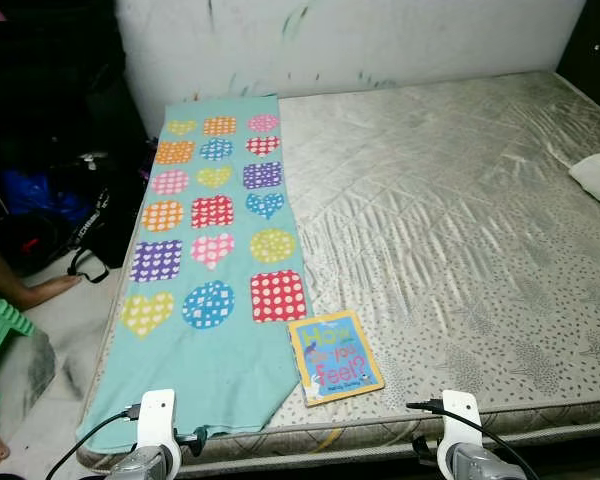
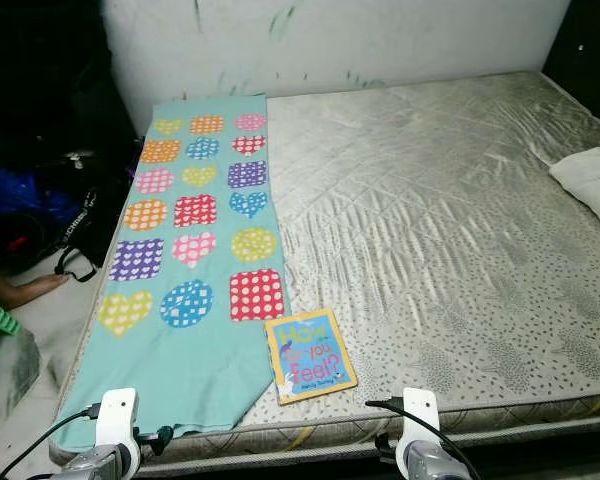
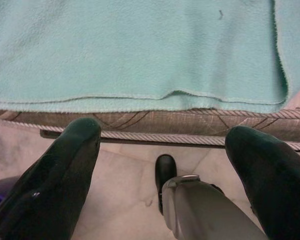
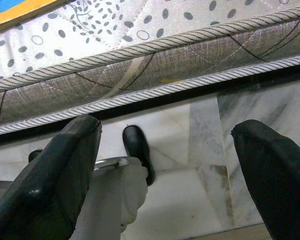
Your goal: Clean up the room
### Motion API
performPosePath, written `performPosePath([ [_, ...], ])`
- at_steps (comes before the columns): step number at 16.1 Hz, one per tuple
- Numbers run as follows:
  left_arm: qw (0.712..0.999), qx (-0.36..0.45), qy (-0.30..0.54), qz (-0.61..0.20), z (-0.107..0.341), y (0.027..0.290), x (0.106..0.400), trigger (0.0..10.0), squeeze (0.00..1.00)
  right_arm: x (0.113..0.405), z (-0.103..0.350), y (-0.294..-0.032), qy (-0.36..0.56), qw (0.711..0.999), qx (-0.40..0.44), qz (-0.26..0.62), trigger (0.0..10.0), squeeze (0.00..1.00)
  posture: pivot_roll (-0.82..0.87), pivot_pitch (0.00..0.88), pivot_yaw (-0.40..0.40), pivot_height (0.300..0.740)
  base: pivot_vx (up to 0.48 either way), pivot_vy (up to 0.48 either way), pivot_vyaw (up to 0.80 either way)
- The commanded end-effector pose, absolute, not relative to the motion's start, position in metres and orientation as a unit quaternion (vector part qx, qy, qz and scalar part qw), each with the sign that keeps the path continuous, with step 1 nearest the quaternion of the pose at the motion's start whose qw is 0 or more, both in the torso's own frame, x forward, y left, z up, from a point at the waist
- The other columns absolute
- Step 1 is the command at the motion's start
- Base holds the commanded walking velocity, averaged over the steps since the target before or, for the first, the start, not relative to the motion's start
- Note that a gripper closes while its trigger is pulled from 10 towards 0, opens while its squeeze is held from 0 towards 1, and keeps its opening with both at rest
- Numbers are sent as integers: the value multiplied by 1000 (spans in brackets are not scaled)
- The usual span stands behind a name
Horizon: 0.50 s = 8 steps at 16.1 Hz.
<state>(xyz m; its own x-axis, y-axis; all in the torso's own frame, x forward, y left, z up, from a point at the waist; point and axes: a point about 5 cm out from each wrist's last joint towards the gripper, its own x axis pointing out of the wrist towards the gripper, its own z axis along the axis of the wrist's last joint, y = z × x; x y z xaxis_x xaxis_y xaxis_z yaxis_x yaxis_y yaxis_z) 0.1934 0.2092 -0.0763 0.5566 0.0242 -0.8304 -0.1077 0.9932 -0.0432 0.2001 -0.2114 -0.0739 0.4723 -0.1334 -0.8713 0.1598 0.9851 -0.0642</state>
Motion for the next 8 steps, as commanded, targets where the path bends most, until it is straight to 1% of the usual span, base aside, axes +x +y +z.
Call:
performPosePath([
  [1, 882, -37, 468, 38, -75, 214, 193, 10000, 0, 198, -76, -209, 509, 857, 12, -83, 10000, 0, -94, 0, 107, 740, 0, 0, -781],
  [7, 883, -35, 468, 33, -76, 213, 193, 10000, 0, 198, -75, -210, 508, 858, 1, -77, 10000, 0, -93, 0, 106, 740, 0, 0, -764],
  [8, 883, -36, 467, 32, -76, 213, 193, 10000, 0, 198, -75, -210, 508, 858, -1, -75, 10000, 0, -93, 0, 104, 740, 0, 0, 0],
])
